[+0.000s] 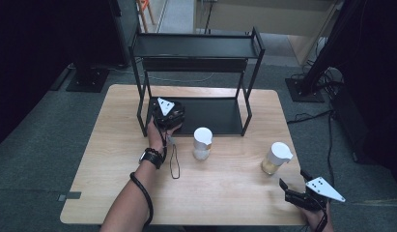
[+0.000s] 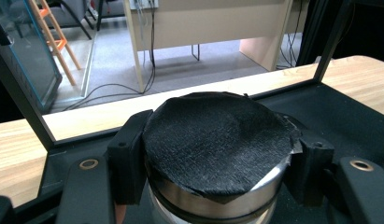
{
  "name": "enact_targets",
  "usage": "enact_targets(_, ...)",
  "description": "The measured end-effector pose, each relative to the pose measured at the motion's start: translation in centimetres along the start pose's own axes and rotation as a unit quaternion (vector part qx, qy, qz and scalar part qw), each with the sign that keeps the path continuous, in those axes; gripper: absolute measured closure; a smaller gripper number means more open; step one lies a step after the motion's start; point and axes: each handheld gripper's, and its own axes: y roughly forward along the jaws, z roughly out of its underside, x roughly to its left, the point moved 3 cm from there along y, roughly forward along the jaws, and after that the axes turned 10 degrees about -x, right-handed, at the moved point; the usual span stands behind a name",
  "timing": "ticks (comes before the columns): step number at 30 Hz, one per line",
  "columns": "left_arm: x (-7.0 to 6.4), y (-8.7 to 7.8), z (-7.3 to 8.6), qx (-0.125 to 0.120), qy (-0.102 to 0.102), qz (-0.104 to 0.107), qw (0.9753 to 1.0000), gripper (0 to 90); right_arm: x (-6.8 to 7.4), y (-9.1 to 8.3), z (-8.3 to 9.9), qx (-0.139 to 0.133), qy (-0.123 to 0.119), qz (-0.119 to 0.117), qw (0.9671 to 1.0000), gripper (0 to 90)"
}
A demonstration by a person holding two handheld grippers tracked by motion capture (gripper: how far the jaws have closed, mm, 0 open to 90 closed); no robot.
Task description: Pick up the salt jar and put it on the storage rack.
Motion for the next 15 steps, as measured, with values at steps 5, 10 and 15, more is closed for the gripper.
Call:
enact_targets(5, 0.09, 0.10, 0.22, 0.000, -0.007, -0.003, 1.0000, 35.1, 0.00, -0.01, 0.00, -0.001, 0.001, 0.000, 1.0000, 10.7)
enact_targets(10, 0.03, 0.00, 0.15, -0.002, -0.012, 0.002, 0.9999, 34.2, 0.03, 0.01, 0.00, 0.000, -0.001, 0.000, 1.0000, 10.7)
enact_targets(15, 0.01, -0.19, -0.55, -0.007, -0.017, 0.002, 0.9998, 11.0, 0.08, 0.02, 0.01, 0.002, -0.002, 0.001, 1.0000, 10.7)
